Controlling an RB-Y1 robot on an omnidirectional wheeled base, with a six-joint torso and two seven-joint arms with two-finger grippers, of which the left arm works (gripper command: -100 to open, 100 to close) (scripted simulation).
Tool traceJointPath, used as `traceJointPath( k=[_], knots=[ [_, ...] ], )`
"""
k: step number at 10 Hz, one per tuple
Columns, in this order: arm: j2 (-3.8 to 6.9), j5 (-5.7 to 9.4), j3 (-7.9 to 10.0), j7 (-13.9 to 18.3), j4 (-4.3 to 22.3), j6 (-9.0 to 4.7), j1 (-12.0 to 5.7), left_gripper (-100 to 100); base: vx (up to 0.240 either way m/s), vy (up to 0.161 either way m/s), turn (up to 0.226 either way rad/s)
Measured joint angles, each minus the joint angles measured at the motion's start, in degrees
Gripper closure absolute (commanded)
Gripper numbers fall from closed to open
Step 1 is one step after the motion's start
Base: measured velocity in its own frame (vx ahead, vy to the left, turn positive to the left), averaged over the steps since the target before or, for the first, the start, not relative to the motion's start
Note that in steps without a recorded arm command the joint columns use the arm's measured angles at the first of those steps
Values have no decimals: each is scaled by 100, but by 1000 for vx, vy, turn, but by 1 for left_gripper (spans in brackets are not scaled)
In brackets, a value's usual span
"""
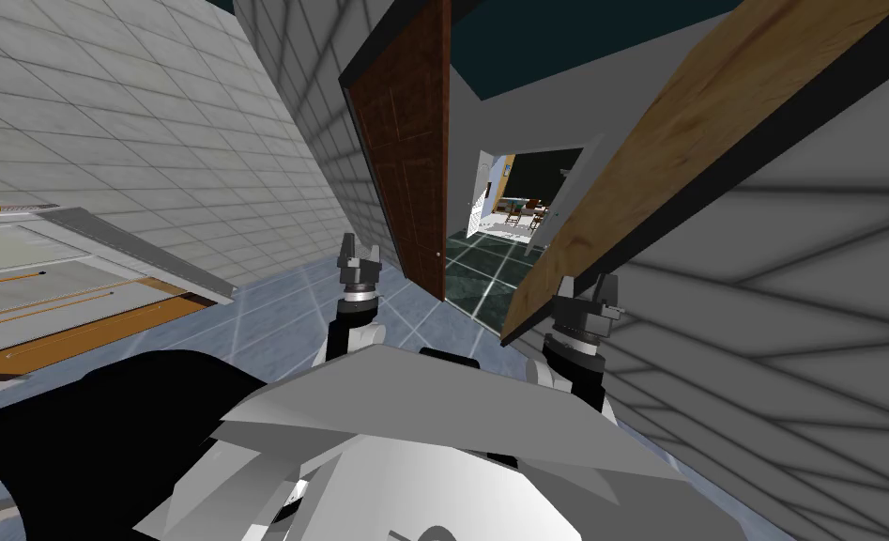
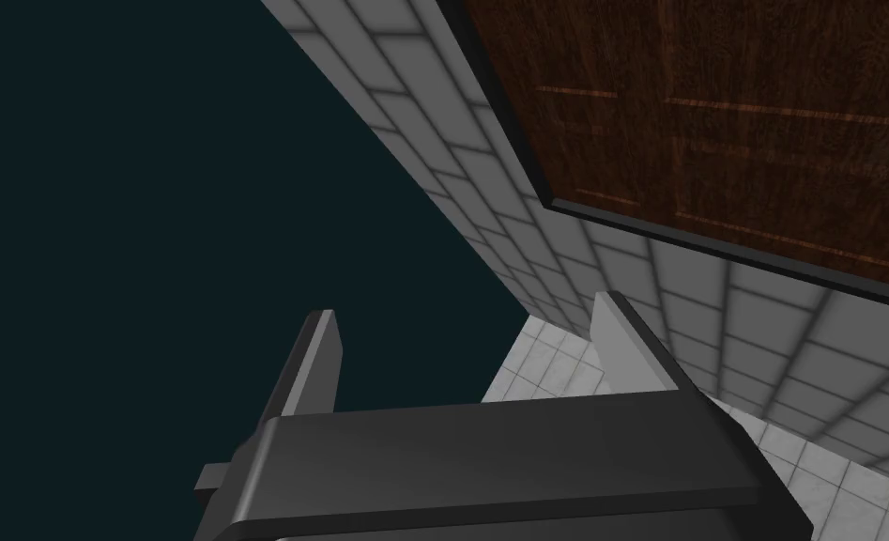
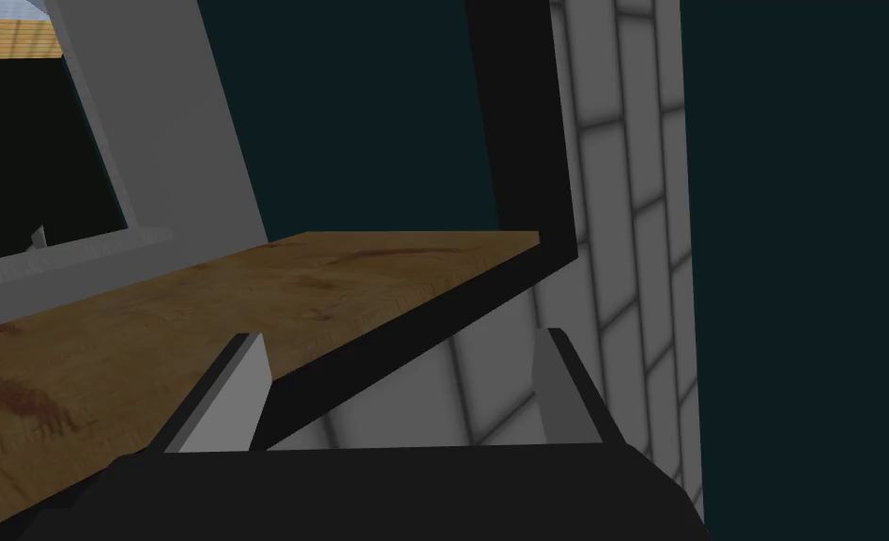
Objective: Push the door open
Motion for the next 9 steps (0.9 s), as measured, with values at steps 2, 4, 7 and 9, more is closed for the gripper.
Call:
traceJointPath(
  k=[2,4,7,9],
  knots=[
    [17,-25,-66,-4,211,-26,-42,-100,111,48,-45],
    [34,-43,-112,-13,428,-81,-100,-100,101,52,-46],
    [98,-44,-148,16,823,-167,-184,-100,91,53,-61],
    [126,-64,-215,24,1120,-247,-222,-100,92,68,-65]
  ],
)
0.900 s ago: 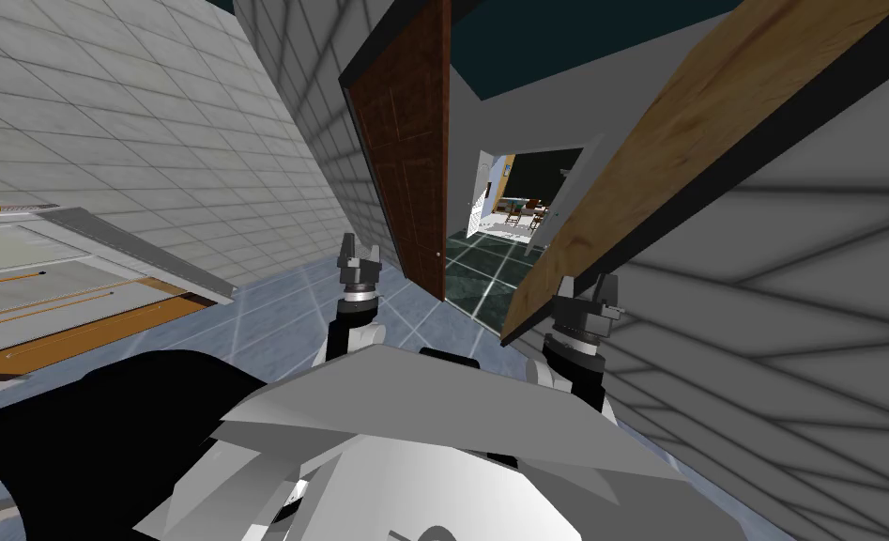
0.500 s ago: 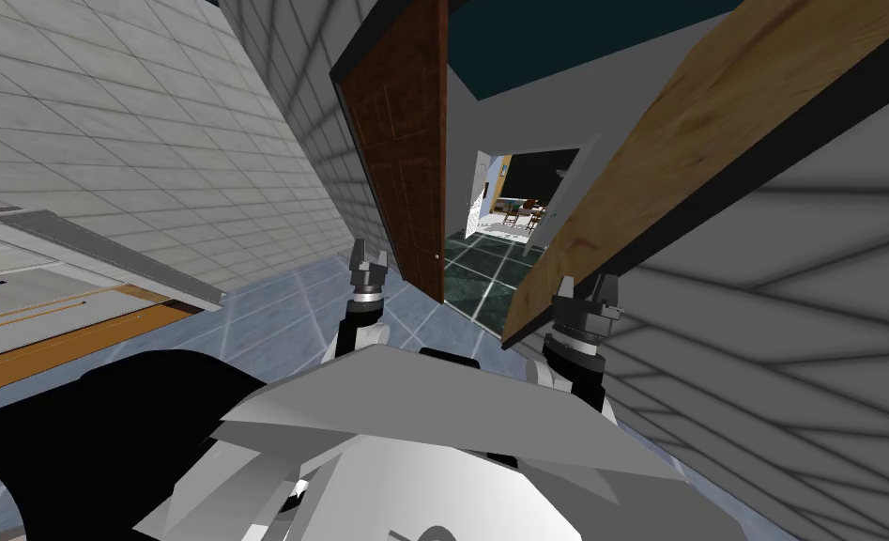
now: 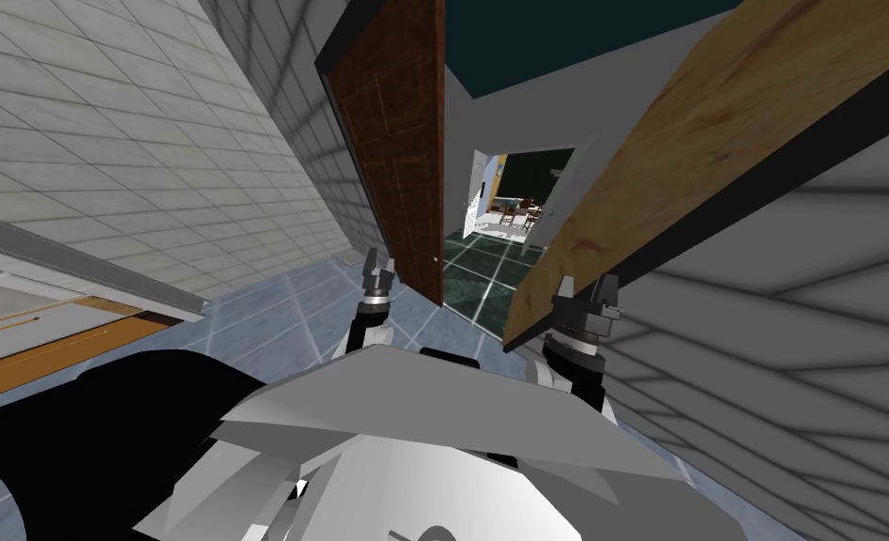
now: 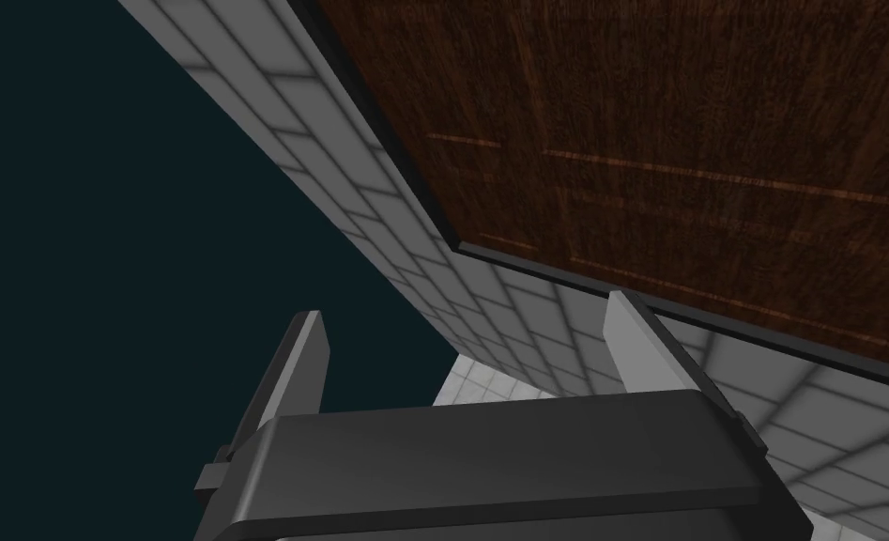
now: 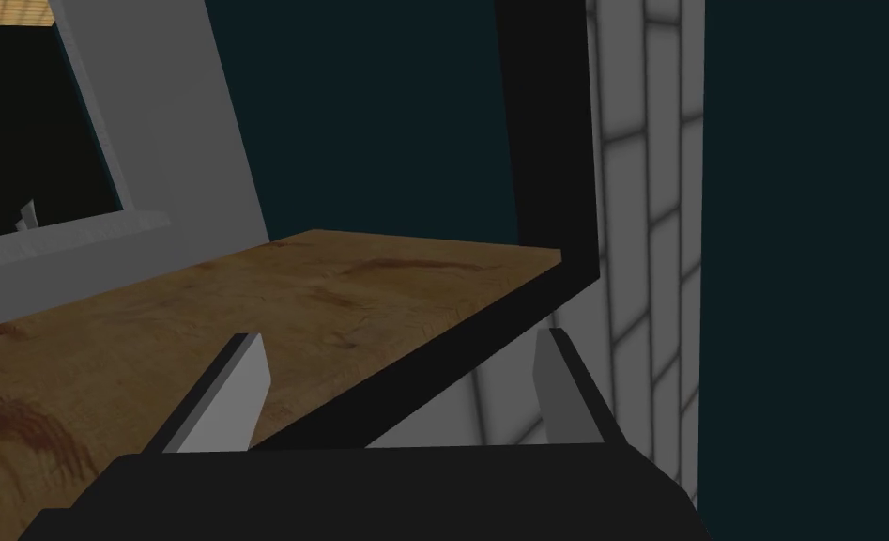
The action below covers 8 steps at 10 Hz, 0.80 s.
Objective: Push the door open
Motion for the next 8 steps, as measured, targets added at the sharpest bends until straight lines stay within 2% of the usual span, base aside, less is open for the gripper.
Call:
traceJointPath(
  k=[3,8],
  knots=[
    [10,-38,-87,-19,412,-24,-167,-100,71,59,-50],
    [92,-62,-199,21,1173,-171,-337,-100,68,67,-68]
  ],
)
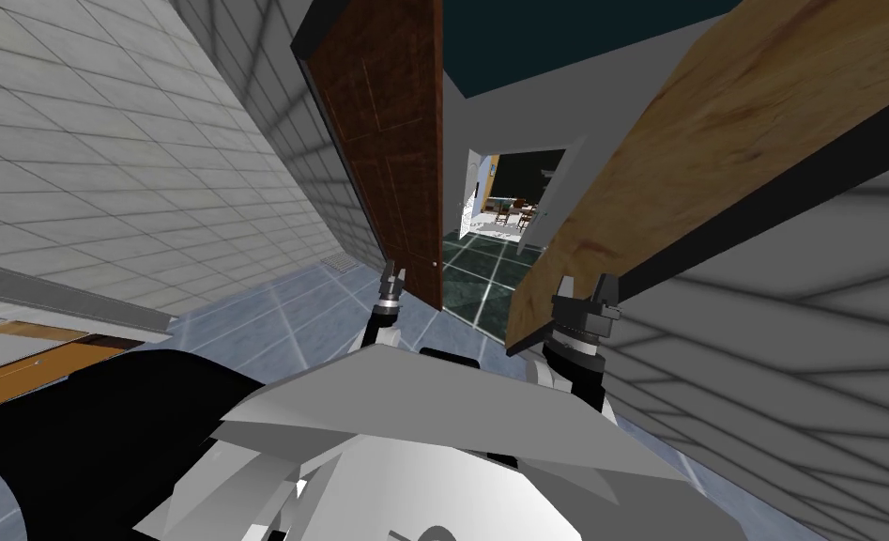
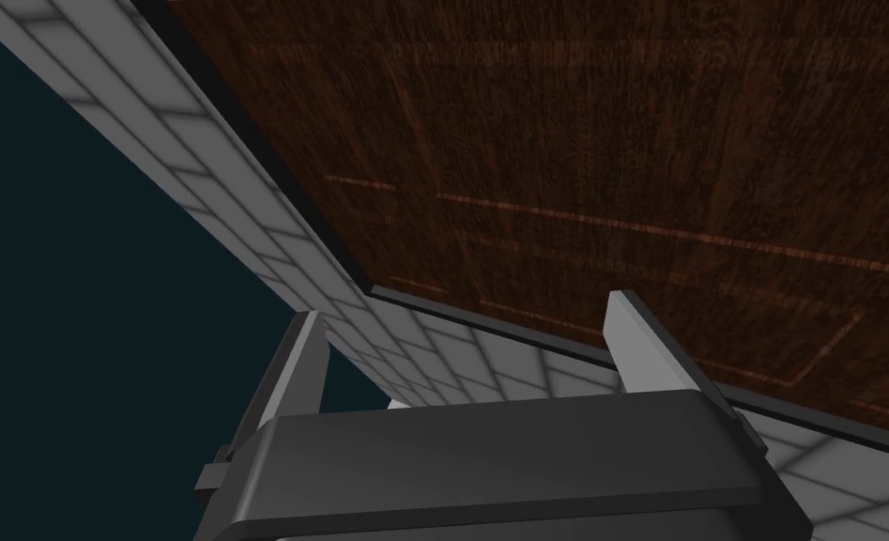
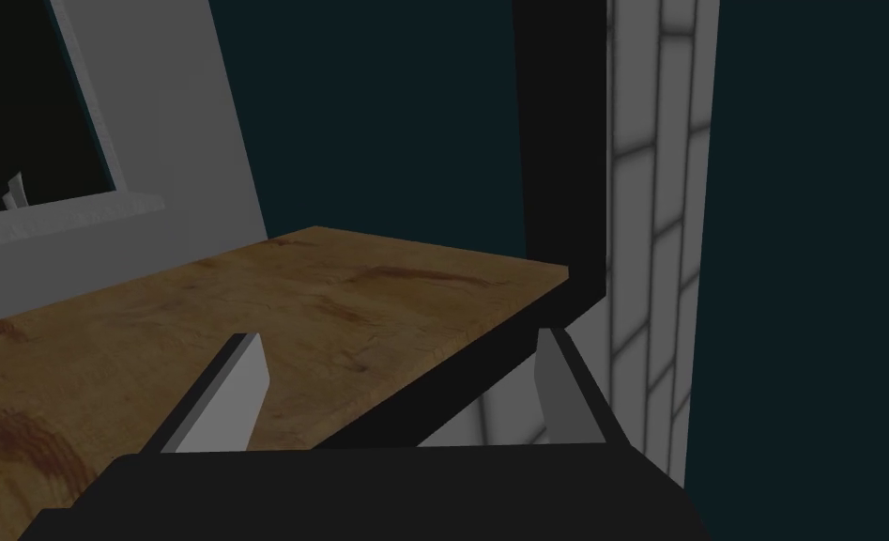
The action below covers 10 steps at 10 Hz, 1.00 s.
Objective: Push the door open
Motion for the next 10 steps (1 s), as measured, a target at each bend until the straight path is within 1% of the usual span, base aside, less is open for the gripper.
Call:
traceJointPath(
  k=[1,2,3,4,6,7,9,10],
  knots=[
    [6,-7,-13,3,186,-23,-85,-100,55,74,-96],
    [11,-20,-52,2,339,-38,-130,-100,53,58,-33],
    [18,-26,-75,5,457,-74,-131,-100,65,47,-52],
    [-3,-51,-132,-9,658,-164,-138,-100,78,71,-79],
    [31,-63,-186,8,1046,-243,-258,-100,97,96,-107],
    [30,-77,-225,7,1241,-270,-329,-100,62,63,-20],
    [39,-90,-268,11,1510,-268,-396,-100,50,73,-79],
    [43,-105,-315,13,1648,-299,-409,-100,51,56,-33]
  ],
)
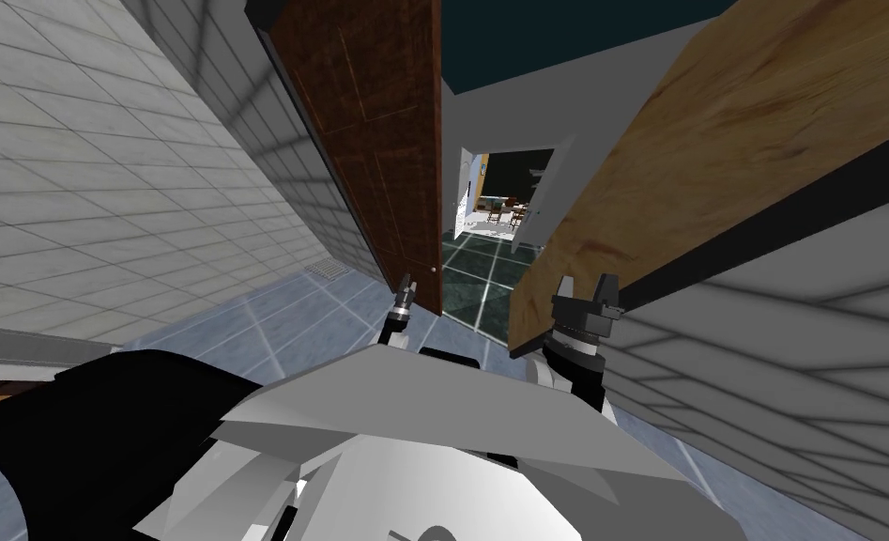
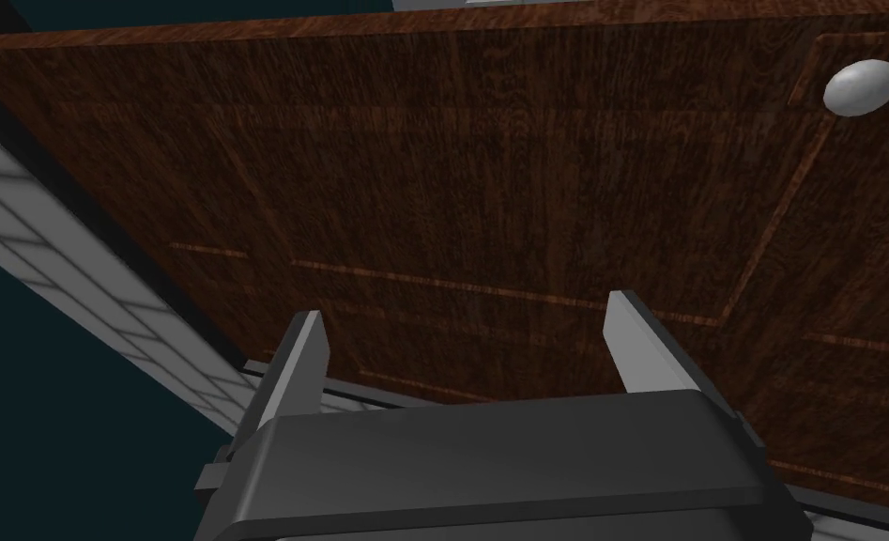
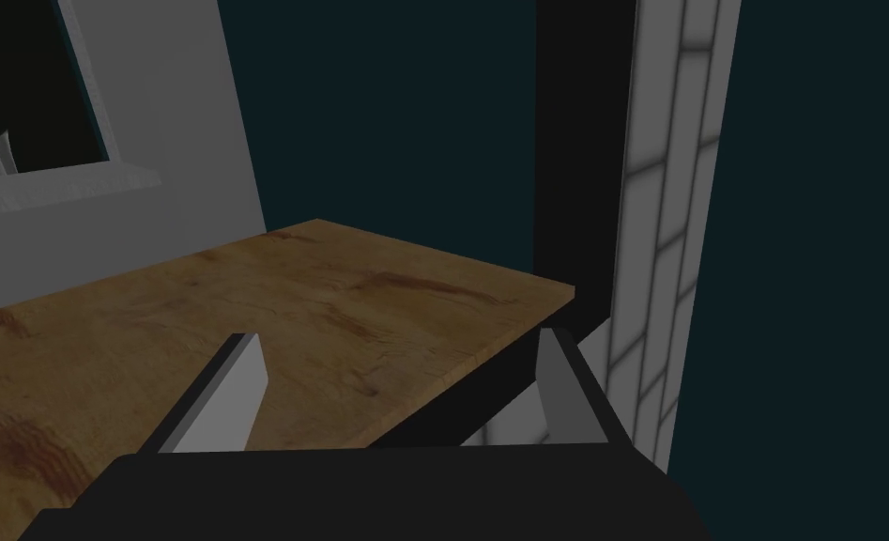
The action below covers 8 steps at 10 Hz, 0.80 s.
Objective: Push the door open
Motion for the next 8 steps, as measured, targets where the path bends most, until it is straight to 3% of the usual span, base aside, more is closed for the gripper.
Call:
traceJointPath(
  k=[3,8],
  knots=[
    [11,-20,-67,11,496,-89,-149,-100,58,58,-58],
    [3,-62,-188,6,1011,-199,-218,-100,40,52,-47]
  ],
)
